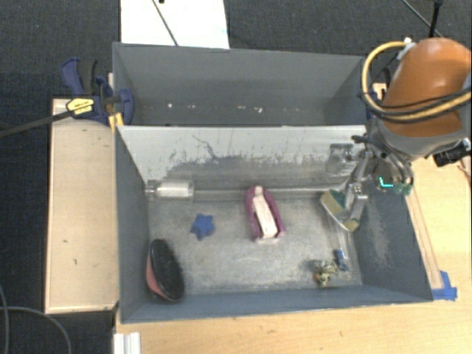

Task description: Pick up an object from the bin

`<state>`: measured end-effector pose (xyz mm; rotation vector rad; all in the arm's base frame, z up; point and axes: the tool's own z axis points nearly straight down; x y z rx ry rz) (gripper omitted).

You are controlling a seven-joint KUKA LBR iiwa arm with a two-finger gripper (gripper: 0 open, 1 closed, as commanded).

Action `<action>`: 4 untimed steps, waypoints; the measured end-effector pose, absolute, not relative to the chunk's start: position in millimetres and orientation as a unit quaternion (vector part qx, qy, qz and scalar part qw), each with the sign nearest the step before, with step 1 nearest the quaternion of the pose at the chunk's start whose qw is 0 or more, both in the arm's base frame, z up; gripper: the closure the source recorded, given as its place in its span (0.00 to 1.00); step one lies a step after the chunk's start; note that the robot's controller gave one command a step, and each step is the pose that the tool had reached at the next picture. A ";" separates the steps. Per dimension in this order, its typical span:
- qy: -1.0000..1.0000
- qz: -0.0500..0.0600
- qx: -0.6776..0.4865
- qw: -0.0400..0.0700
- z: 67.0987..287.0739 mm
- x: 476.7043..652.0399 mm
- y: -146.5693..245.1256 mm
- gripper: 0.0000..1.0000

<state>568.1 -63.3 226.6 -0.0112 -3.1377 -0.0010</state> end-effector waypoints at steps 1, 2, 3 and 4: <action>-1.000 0.001 0.030 0.002 159.0 561.2 -149.0 0.00; -1.000 0.000 -0.019 0.001 80.0 587.3 -141.5 0.00; -1.000 0.001 -0.017 -0.001 85.3 588.6 -142.8 1.00; -1.000 0.001 -0.020 -0.005 203.2 592.5 -143.0 1.00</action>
Offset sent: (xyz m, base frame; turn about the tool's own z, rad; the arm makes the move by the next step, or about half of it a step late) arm -0.0051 -0.0802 -0.0643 -0.0747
